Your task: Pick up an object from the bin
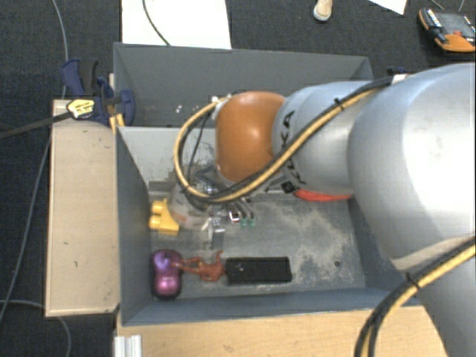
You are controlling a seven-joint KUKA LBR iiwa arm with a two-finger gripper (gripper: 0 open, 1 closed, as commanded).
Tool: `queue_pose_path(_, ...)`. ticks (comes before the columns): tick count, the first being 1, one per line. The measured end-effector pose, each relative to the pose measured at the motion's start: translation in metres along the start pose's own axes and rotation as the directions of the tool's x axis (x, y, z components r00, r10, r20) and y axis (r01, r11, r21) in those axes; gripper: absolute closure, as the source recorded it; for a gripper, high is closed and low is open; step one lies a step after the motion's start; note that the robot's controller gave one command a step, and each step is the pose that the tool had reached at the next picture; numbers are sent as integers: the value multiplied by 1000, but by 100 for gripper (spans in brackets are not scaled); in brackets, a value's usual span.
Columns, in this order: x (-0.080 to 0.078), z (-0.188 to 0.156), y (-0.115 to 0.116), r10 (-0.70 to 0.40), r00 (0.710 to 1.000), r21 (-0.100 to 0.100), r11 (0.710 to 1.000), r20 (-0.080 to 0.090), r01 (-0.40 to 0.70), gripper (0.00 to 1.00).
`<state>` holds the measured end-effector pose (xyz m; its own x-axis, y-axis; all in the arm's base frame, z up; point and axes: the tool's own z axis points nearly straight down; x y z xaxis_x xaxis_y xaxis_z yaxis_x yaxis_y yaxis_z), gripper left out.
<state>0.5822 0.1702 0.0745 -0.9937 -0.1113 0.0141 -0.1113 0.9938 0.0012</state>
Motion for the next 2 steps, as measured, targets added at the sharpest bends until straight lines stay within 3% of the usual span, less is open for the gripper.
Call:
queue_pose_path(1,-14,5,72,278,960,-12,961,19,-278,0)
queue_pose_path(2,-2,-1,1,17,1000,0,1000,4,-17,100)
